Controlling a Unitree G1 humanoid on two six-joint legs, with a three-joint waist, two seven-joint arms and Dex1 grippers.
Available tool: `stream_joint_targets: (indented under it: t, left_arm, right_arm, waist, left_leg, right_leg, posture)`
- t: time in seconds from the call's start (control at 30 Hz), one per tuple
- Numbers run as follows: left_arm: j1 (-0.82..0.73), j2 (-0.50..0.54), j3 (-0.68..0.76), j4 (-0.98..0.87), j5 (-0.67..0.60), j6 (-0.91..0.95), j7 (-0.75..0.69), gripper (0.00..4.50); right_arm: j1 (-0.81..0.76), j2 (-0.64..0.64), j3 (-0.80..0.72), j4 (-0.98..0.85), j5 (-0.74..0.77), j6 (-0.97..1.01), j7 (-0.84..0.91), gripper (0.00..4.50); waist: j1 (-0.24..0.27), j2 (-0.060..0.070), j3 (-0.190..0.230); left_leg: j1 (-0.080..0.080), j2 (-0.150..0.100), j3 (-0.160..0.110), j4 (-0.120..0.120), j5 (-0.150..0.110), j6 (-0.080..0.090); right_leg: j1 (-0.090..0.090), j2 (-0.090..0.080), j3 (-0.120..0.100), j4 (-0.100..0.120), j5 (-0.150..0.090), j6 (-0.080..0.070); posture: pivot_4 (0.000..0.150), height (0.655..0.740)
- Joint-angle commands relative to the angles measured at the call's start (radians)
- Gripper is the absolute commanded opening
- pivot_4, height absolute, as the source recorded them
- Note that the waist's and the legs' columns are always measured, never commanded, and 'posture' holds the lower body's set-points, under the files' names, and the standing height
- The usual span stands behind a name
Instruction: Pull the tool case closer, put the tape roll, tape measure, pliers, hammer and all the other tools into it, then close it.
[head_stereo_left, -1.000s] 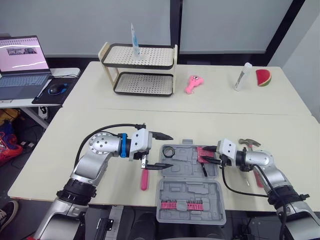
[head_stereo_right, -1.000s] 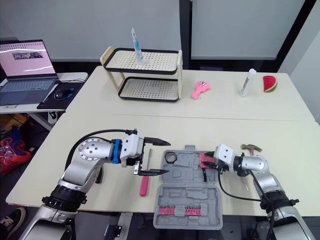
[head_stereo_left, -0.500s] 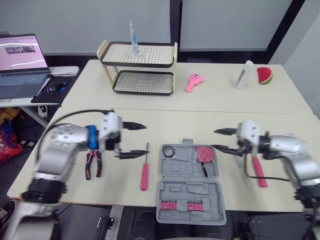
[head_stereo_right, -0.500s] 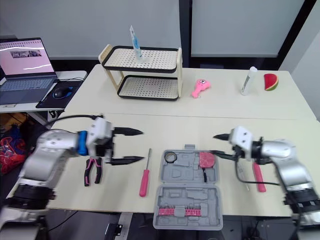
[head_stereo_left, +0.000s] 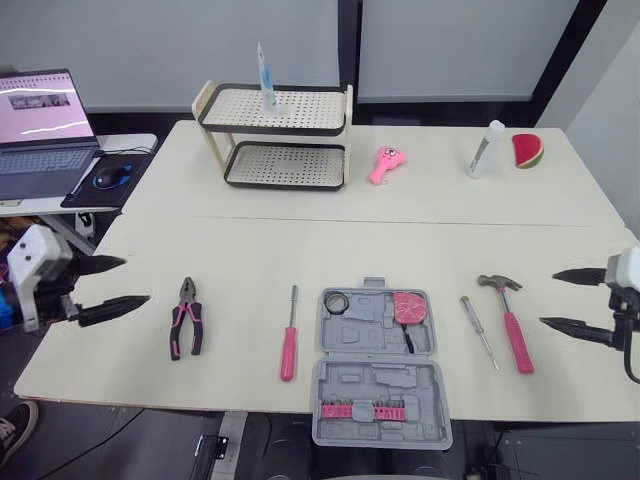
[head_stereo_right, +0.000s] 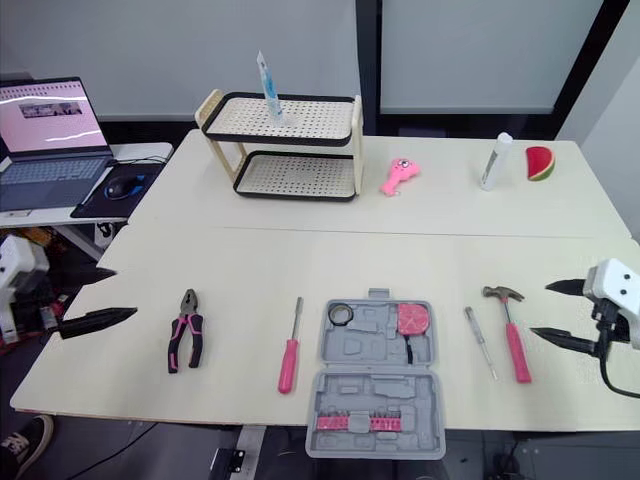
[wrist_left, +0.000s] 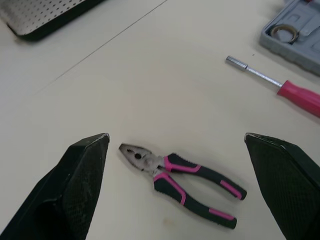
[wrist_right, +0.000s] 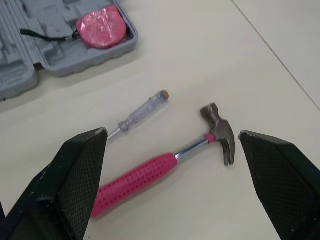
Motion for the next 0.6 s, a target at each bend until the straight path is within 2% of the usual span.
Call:
stream_joint_targets:
  t: [0.03,0.23,0.43,0.5,0.6]
  left_arm:
    - [0.009,0.025,0.027,0.08,0.027,-0.074,-0.005,4.5]
    - [-0.001,0.006,0.023,0.095,0.028,-0.106,0.011,4.5]
    - [0.01,-0.01,0.035,0.046,0.017,-0.06,0.063,4.5]
    - [0.072,-0.018,0.085,-0.017,-0.01,-0.006,0.086,4.5]
    - [0.245,-0.067,0.2,-0.179,-0.061,0.097,0.13,4.5]
  right_arm:
    - [0.0,0.0,-0.026,0.04,-0.01,-0.05,-0.002,4.48]
    - [-0.028,0.018,-0.011,0.046,-0.017,-0.061,-0.031,4.48]
    - [-0.106,0.055,0.054,-0.013,-0.012,-0.023,-0.061,4.48]
    - [-0.166,0.086,0.089,-0.072,0.016,0.029,-0.079,4.48]
    - [-0.305,0.164,0.175,-0.184,0.067,0.133,-0.103,4.48]
  waist:
    - [0.0,0.0,0.0]
    - [0.001,0.0,0.0]
    - [-0.002,0.0,0.0]
    - [-0.008,0.0,0.0]
    - [-0.029,0.001,0.001]
  left_leg:
    - [0.0,0.0,0.0,0.0,0.0,0.0]
    - [0.0,0.0,0.0,0.0,0.0,0.0]
    - [0.0,0.001,0.001,0.0,0.0,0.0]
    - [-0.001,0.001,0.001,0.0,0.0,0.0]
    - [0.0,0.002,0.001,0.0,0.0,0.0]
  right_leg:
    - [0.0,0.0,0.0,0.0,0.0,0.0]
    - [0.0,0.0,0.0,0.0,0.0,0.0]
    - [-0.001,0.0,0.0,0.001,0.0,0.0]
    - [-0.001,0.0,0.0,0.001,0.0,0.0]
    - [-0.002,-0.002,0.003,0.001,0.0,0.0]
  posture:
    - [0.15,0.74]
    - [0.15,0.74]
    - [0.15,0.74]
    - [0.15,0.74]
    - [0.15,0.74]
